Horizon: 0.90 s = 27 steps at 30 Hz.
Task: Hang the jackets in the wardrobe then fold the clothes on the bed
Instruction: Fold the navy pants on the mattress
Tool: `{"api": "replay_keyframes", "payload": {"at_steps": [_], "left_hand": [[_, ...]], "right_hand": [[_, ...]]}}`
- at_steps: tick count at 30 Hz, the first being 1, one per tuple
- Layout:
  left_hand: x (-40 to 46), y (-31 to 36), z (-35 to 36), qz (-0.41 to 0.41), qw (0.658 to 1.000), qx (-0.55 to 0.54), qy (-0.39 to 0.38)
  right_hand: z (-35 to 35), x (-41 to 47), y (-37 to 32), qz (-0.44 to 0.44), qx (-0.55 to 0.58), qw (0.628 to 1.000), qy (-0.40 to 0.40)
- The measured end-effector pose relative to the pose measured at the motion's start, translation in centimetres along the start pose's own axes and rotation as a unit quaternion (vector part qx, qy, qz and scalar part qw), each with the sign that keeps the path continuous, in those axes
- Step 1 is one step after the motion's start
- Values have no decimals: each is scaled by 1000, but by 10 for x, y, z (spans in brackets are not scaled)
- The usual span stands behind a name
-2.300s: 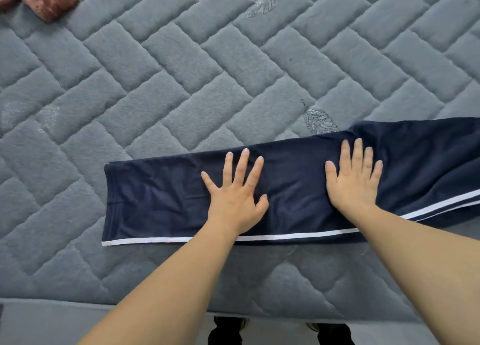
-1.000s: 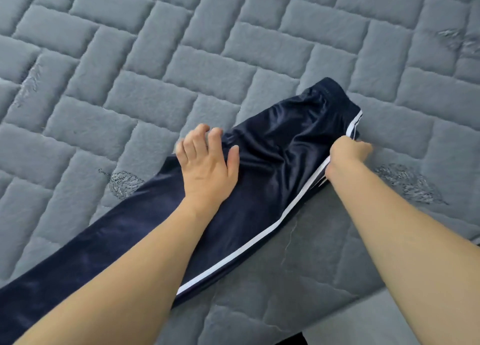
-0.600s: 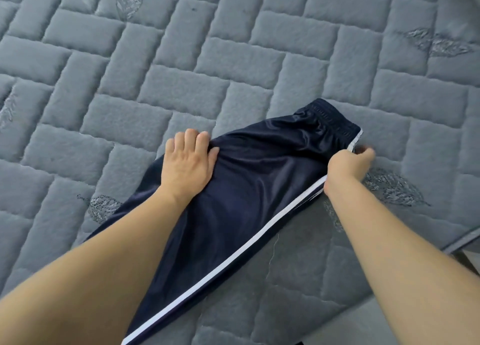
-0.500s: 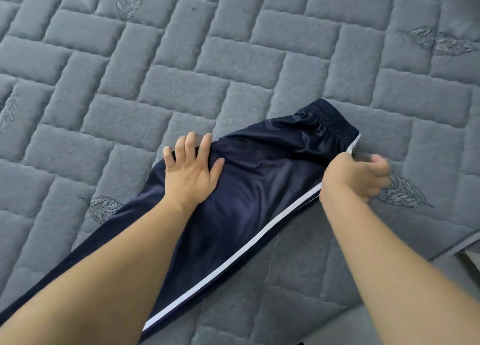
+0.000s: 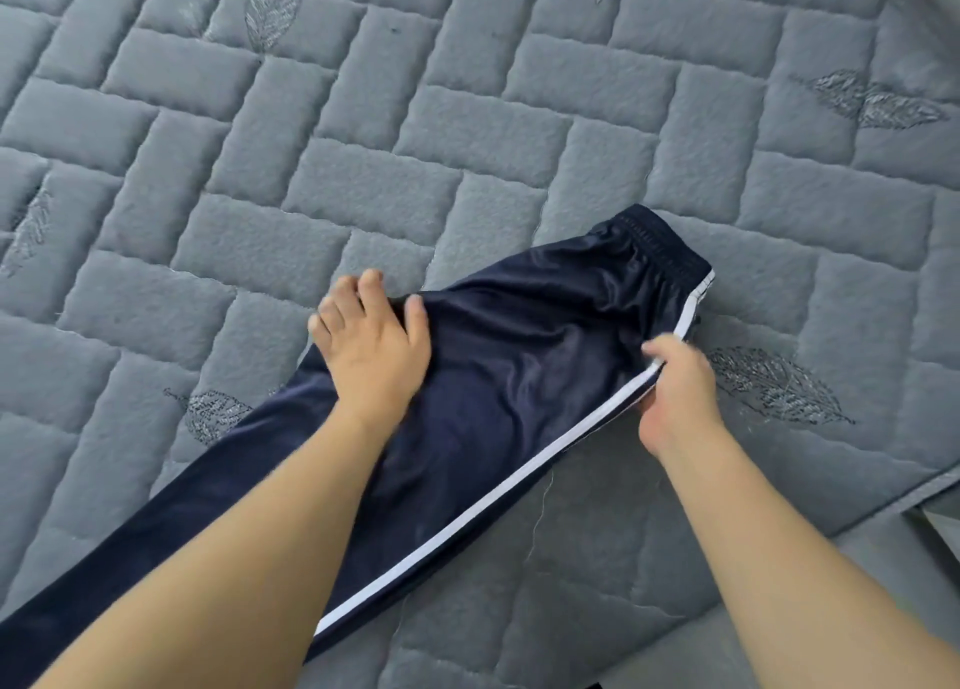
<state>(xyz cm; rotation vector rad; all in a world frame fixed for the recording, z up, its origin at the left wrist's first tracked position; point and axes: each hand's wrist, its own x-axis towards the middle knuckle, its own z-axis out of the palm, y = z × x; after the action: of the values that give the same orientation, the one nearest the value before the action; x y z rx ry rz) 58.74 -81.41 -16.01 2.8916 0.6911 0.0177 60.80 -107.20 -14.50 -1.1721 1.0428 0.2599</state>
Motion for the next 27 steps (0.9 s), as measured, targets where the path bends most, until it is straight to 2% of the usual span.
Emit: {"api": "replay_keyframes", "payload": {"at_steps": [1, 2, 5, 7, 9, 11, 13, 15, 17, 19, 20, 23, 27], "left_hand": [[13, -2, -4, -25, 999, 11, -28], [24, -3, -8, -17, 998, 27, -57], [42, -2, -13, 168, 977, 45, -125], [47, 2, -12, 218, 958, 11, -188], [49, 2, -7, 212, 954, -13, -213], [49, -3, -2, 195, 963, -42, -183], [50, -8, 0, 140, 975, -54, -165], [45, -5, 3, 97, 979, -10, -179], [39, 8, 6, 126, 981, 39, -144], [41, 33, 2, 158, 980, 25, -115], [44, 49, 0, 169, 977, -4, -133], [58, 98, -2, 179, 944, -87, -263], [67, 137, 10, 180, 909, -95, -364]], "right_hand": [[3, 3, -8, 30, 21, 998, -41], [5, 6, -16, 55, 25, 996, -70], [11, 17, -27, 80, -11, 995, -58], [9, 20, -26, 78, -1, 996, -37], [4, 19, -22, 69, 38, 997, -24], [-1, 17, -20, 52, 65, 996, -16], [-4, 15, -20, 31, 73, 997, -7], [-3, 14, -22, -5, 31, 999, 17], [-2, 15, -29, -50, -48, 994, 84], [3, 18, -38, -53, -88, 990, 97], [4, 21, -41, -23, -103, 992, 71], [6, 29, -49, 53, -162, 985, 9], [0, 40, -49, -17, -228, 973, 3]]}}
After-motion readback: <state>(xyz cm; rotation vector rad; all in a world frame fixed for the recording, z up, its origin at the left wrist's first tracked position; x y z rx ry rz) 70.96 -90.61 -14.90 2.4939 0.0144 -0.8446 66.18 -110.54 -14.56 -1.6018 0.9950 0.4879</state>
